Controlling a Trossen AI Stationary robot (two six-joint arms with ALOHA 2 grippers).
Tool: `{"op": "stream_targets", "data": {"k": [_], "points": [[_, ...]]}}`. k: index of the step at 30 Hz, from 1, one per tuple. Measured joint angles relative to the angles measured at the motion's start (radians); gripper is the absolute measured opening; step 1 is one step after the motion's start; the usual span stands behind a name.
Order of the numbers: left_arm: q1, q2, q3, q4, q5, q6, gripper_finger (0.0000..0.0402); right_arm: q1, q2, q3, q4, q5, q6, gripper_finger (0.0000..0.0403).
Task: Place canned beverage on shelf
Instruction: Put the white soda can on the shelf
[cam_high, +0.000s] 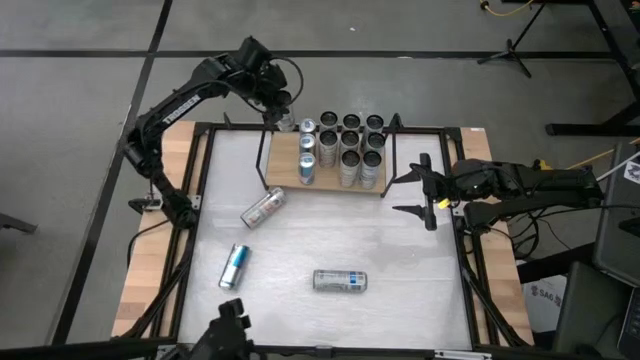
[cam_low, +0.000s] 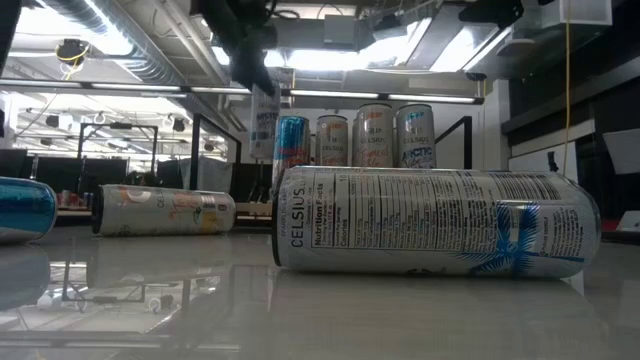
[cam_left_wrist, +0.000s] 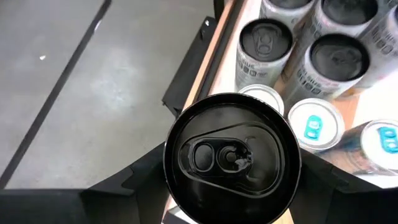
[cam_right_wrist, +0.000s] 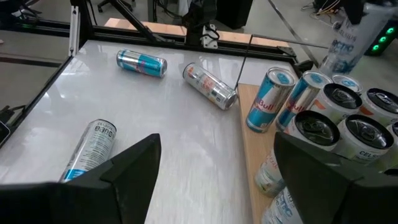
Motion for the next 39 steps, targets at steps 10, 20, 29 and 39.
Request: {"op": "stream_targets", "data": {"k": [10, 20, 29, 39], "points": [[0.021, 0.1, 0.0, 0.006, 0.038, 0.007, 0.0235, 0.0, 0.047, 0.001, 0.002, 0.0, 0.0, 0.0303], [0.025, 0.139, -0.032, 0.007, 0.03, -0.017, 0.0235, 0.0, 0.055, 0.0, -0.001, 0.0, 0.0, 0.0303], [0.025, 0.136, -0.145, 0.076, 0.024, -0.04, 0.0235, 0.0, 0.054, 0.0, -0.001, 0.0, 0.0, 0.0303], [0.025, 0.138, -0.154, 0.109, 0.013, -0.039, 0.0235, 0.0, 0.054, 0.0, 0.0, 0.0, -0.001, 0.0303]]}}
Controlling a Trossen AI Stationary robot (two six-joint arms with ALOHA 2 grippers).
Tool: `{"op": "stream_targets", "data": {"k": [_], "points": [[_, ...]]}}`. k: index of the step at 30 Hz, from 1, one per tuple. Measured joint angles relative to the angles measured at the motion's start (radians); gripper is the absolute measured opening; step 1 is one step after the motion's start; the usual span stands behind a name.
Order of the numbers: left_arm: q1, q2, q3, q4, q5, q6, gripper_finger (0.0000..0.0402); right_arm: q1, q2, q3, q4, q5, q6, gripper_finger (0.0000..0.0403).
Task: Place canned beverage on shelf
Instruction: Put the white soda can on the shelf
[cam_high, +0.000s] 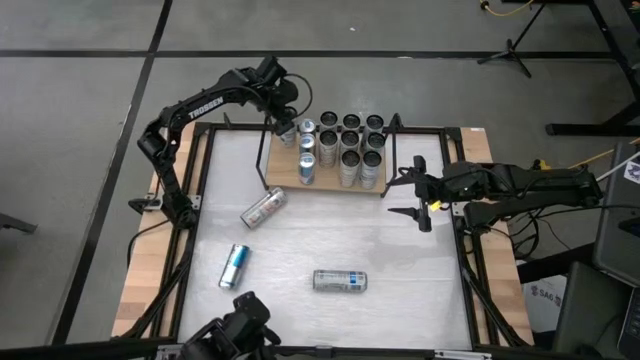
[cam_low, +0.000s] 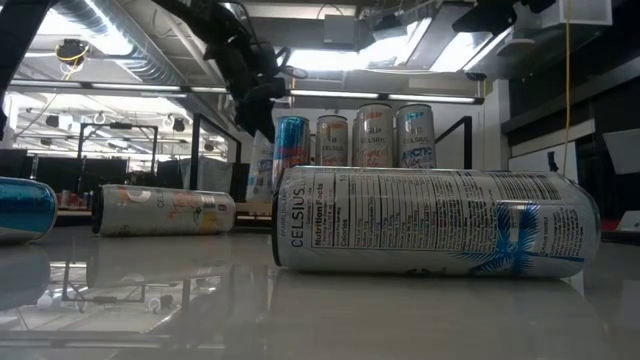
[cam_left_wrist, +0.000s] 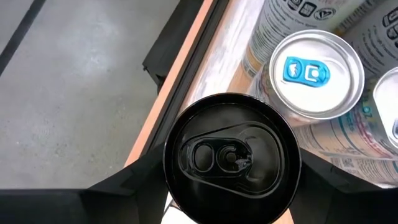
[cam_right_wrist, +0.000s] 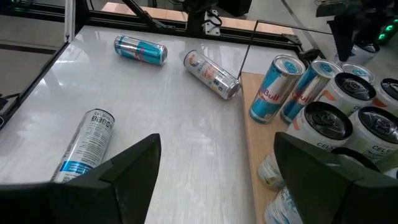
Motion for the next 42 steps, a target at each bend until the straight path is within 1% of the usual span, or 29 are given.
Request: {"op": "stream_targets", "data": {"k": [5, 13, 16, 28, 33, 42], "points": [[-0.009, -0.001, 0.0, -0.022, -0.025, 0.0, 0.0242, 0.0, 0.0, 0.0, 0.001, 0.004, 0.0, 0.0303], [-0.009, -0.002, 0.0, -0.034, -0.042, 0.0, 0.0279, 0.0, 0.0, 0.0, 0.001, 0.008, 0.0, 0.0303], [-0.009, 0.003, -0.003, -0.042, -0.049, -0.002, 0.0287, 0.0, 0.0, 0.0, 0.001, 0.008, 0.0, 0.0303], [-0.014, 0.003, -0.003, -0.041, -0.048, -0.002, 0.029, 0.0, 0.0, 0.0, 0.001, 0.008, 0.0, 0.0303], [-0.022, 0.002, -0.003, -0.04, -0.084, -0.002, 0.029, 0.0, 0.0, 0.0, 0.001, 0.008, 0.0, 0.0303], [-0.027, 0.002, -0.002, -0.039, -0.089, -0.008, 0.029, 0.0, 0.0, 0.0, 0.001, 0.008, 0.0, 0.0303]]}}
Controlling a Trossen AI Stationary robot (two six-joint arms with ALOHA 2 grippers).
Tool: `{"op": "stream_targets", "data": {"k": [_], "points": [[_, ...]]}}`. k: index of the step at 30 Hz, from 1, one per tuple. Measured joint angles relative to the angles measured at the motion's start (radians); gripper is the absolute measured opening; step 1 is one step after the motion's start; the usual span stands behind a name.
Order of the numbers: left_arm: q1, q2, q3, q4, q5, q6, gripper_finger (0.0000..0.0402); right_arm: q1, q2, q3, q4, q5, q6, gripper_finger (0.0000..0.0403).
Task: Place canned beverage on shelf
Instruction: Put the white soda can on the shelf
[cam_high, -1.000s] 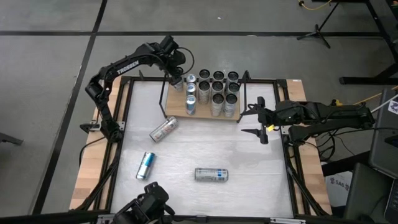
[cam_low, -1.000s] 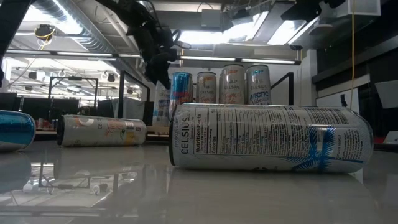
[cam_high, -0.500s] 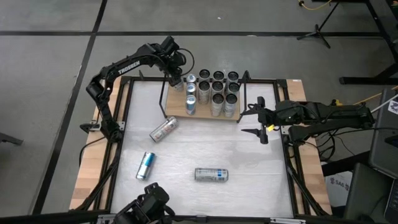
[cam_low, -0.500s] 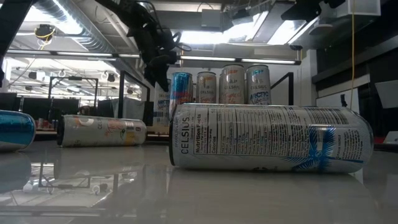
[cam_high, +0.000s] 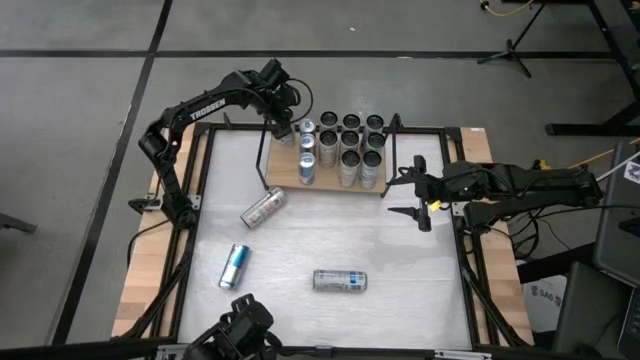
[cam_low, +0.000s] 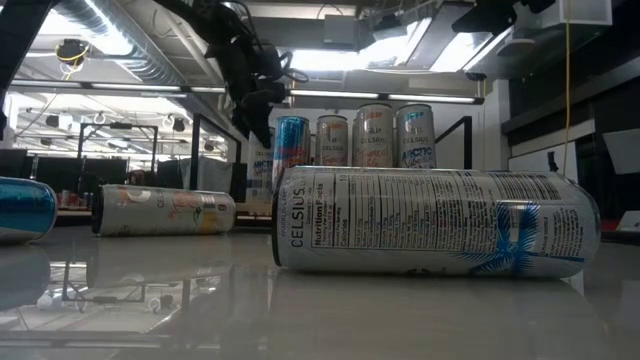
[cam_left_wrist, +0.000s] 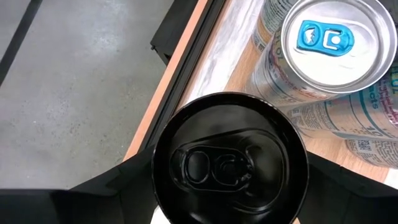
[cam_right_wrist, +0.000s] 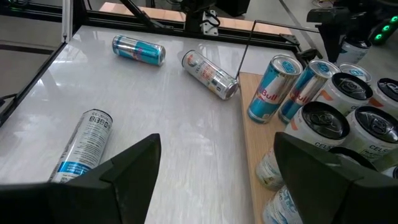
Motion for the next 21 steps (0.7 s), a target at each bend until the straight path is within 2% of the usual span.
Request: {"op": "stream_targets", "data": {"k": [21], "points": [[-0.011, -0.001, 0.0, 0.001, 0.004, 0.001, 0.0293, 0.0, 0.0, 0.0, 0.0, 0.0, 0.0, 0.0303]]}}
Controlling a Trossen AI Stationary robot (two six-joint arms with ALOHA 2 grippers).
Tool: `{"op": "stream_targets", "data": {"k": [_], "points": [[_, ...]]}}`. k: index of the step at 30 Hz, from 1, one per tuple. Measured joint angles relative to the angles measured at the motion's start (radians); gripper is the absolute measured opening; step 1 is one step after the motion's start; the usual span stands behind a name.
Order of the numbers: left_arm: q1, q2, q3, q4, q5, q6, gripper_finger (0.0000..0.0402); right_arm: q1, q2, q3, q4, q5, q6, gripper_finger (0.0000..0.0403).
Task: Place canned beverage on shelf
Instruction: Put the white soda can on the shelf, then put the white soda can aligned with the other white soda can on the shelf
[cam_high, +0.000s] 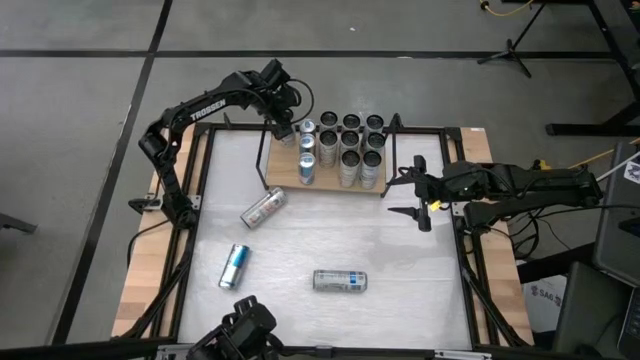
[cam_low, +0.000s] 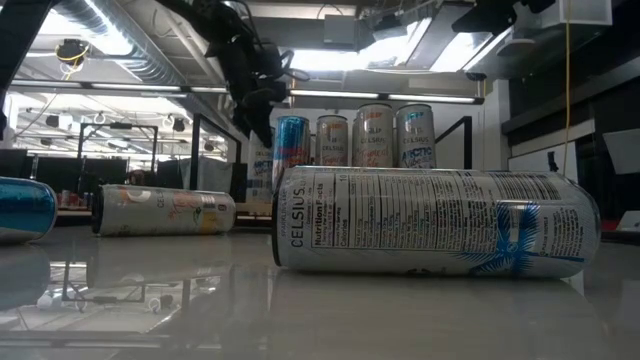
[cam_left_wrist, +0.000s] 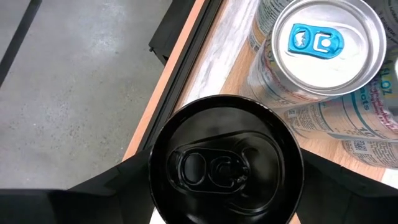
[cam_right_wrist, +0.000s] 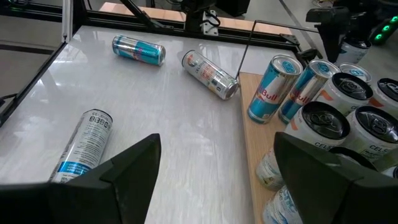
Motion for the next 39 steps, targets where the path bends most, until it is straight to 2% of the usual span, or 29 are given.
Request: {"op": "stream_targets", "data": {"k": [7, 12, 20, 39], "points": [[-0.017, 0.0, 0.0, 0.0, -0.008, 0.0, 0.0337, 0.0, 0.0, 0.0, 0.0, 0.0, 0.0, 0.0303], [-0.033, 0.0, 0.0, 0.0, -0.069, -0.022, 0.0361, 0.0, 0.0, 0.0, 0.0, 0.0, 0.0, 0.0303], [-0.052, -0.029, 0.002, -0.009, -0.089, -0.023, 0.0363, 0.0, 0.0, 0.0, 0.0, 0.0, 0.0, 0.0303], [-0.134, -0.211, 0.002, -0.016, -0.104, -0.034, 0.0364, 0.0, 0.0, 0.0, 0.0, 0.0, 0.0, 0.0303]]}}
